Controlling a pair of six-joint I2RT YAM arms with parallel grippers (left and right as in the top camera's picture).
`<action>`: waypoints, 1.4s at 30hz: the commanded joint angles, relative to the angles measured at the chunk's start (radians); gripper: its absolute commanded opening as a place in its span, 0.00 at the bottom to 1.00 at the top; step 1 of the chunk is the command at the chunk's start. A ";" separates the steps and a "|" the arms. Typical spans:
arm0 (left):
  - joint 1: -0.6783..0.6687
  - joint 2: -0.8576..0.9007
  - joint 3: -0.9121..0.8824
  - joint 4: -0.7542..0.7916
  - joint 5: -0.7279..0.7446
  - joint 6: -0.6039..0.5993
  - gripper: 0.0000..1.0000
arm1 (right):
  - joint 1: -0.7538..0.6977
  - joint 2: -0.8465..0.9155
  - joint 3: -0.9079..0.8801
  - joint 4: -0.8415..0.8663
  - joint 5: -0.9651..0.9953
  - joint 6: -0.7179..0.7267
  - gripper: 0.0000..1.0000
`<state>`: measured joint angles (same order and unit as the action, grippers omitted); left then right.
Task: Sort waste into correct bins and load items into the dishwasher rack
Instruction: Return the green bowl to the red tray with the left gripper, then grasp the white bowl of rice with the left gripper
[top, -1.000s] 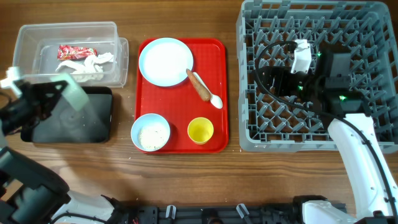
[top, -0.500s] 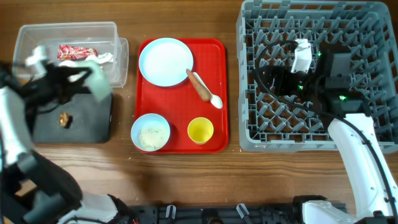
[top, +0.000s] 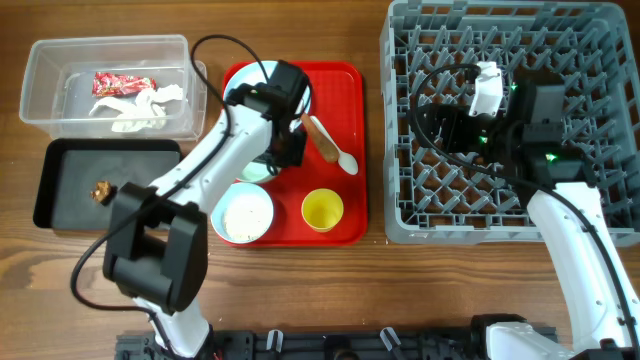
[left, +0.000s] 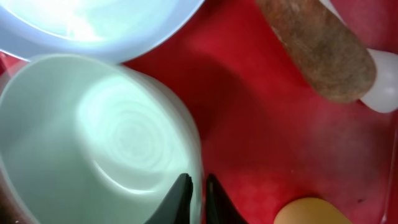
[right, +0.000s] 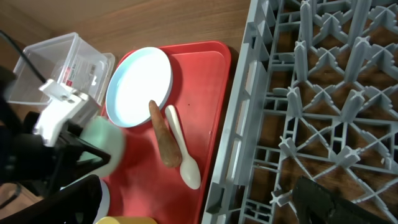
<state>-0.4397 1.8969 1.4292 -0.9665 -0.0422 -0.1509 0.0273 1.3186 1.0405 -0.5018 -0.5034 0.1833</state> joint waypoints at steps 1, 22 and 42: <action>-0.005 0.022 0.005 0.020 -0.060 -0.014 0.33 | 0.004 0.011 0.013 -0.006 0.013 0.006 1.00; -0.068 -0.035 -0.121 -0.161 0.021 -0.441 0.47 | 0.004 0.015 0.012 -0.016 0.024 0.002 1.00; -0.053 -0.105 -0.130 -0.258 0.060 -0.441 0.04 | 0.004 0.015 0.012 -0.024 0.025 0.003 1.00</action>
<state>-0.4946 1.8675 1.2167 -1.1721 -0.0082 -0.5854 0.0273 1.3197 1.0405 -0.5247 -0.4892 0.1829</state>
